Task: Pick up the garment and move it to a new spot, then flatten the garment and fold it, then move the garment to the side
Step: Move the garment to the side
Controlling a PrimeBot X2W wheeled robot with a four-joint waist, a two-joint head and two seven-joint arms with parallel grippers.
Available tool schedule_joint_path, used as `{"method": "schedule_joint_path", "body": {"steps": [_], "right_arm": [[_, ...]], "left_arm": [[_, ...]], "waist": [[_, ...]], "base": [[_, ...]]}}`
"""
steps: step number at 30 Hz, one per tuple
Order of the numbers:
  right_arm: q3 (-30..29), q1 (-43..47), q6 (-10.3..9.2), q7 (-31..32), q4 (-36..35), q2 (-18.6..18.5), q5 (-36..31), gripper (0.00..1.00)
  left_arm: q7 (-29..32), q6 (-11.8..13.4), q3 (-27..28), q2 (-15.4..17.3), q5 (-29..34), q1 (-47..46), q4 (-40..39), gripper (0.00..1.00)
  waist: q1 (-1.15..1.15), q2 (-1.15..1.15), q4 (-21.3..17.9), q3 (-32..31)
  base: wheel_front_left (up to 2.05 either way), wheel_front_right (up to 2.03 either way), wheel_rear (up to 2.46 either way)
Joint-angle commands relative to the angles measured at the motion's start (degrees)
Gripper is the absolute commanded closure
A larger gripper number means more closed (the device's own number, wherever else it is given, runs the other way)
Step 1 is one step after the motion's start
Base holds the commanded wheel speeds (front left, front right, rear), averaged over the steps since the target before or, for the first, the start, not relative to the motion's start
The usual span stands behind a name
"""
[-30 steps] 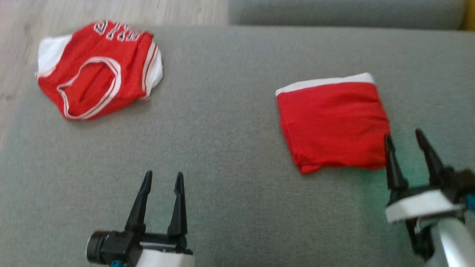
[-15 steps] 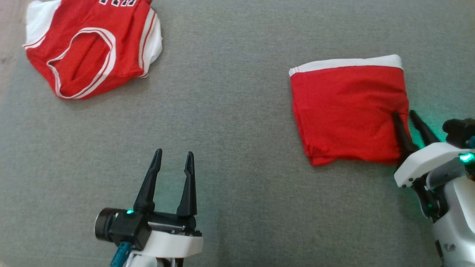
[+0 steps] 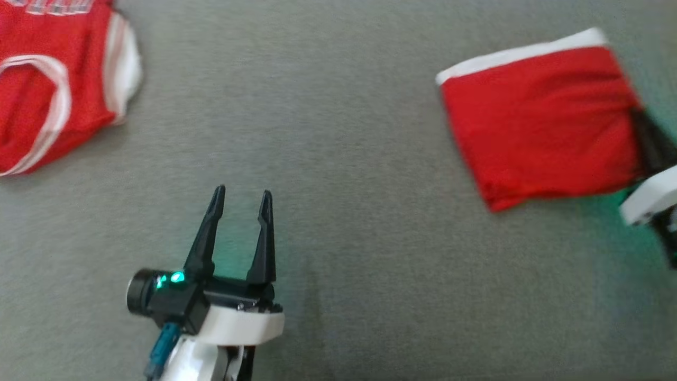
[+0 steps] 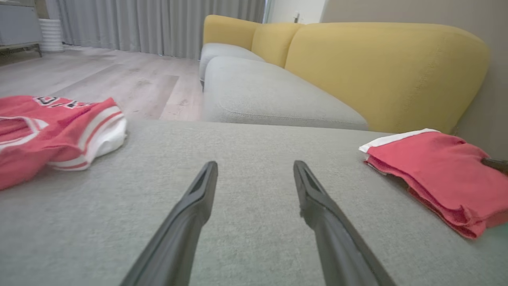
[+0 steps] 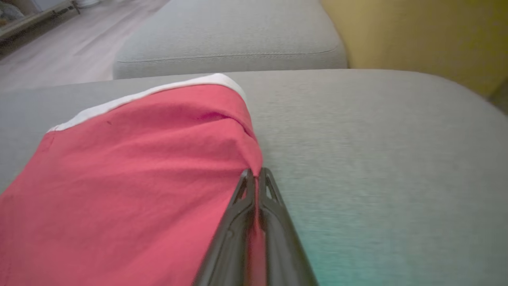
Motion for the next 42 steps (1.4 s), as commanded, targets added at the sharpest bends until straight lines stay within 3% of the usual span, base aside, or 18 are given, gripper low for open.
{"method": "schedule_joint_path", "body": {"steps": [1,7,15,20,25,26,27,34,42], "right_arm": [[-0.4,-1.5,-0.04,-0.1,-1.9,-2.7,-0.2,1.00],[-4.5,-4.8,-0.04,1.4,-2.4,-8.6,-1.6,1.00],[-13.0,-5.2,-0.04,2.3,-3.3,-15.2,-3.8,1.00],[-19.2,-4.2,-0.04,2.7,-4.4,-16.7,-6.8,1.00],[-24.5,-2.7,-0.04,2.1,-5.2,-15.9,-11.5,1.00],[-25.6,-2.7,-0.04,1.9,-5.3,-15.4,-12.8,0.22],[-26.3,-2.7,-0.04,1.6,-5.4,-14.8,-14.3,0.00],[-27.5,-2.8,-0.04,-1.7,-8.2,-8.6,-22.3,0.00],[-16.3,0.8,-0.04,-5.0,-10.2,2.7,-21.3,0.00]], "left_arm": [[-0.3,-0.3,2.1,-0.1,0.7,-1.6,-1.5,0.00],[-0.3,-2.2,2.8,-0.1,2.8,-5.1,-1.2,0.00],[-0.3,-4.0,3.3,-0.1,4.1,-9.0,-0.6,0.00],[-0.3,-4.7,3.3,-0.1,4.4,-10.6,-0.2,0.00],[-0.3,-4.8,3.2,-0.1,4.2,-11.8,0.2,0.00],[-0.3,-4.8,3.1,-0.1,4.1,-11.9,0.3,0.00],[-0.3,-4.9,3.1,-0.1,4.0,-12.0,0.5,0.00],[-0.3,-4.6,3.0,-0.1,3.2,-11.6,1.1,0.00],[-0.3,-2.7,2.6,-0.1,0.3,-7.5,2.1,0.00]], "waist": [[0.00,0.00,-3.2,3.2],[0.00,0.00,-6.6,8.7],[0.00,0.00,-8.3,14.7],[0.00,0.00,-8.4,16.9],[0.00,0.00,-8.3,17.7],[0.00,0.00,-8.3,17.6],[0.00,0.00,-8.2,17.4],[0.00,0.00,-7.2,14.2],[0.00,0.00,-4.0,4.5]], "base": [[0.00,0.00,0.00],[0.00,0.00,0.00],[0.00,0.00,0.00],[0.00,0.00,0.00],[0.00,0.00,0.00],[0.00,0.00,0.00],[0.00,0.00,0.00],[0.00,0.00,0.00],[0.00,0.00,0.00]]}}
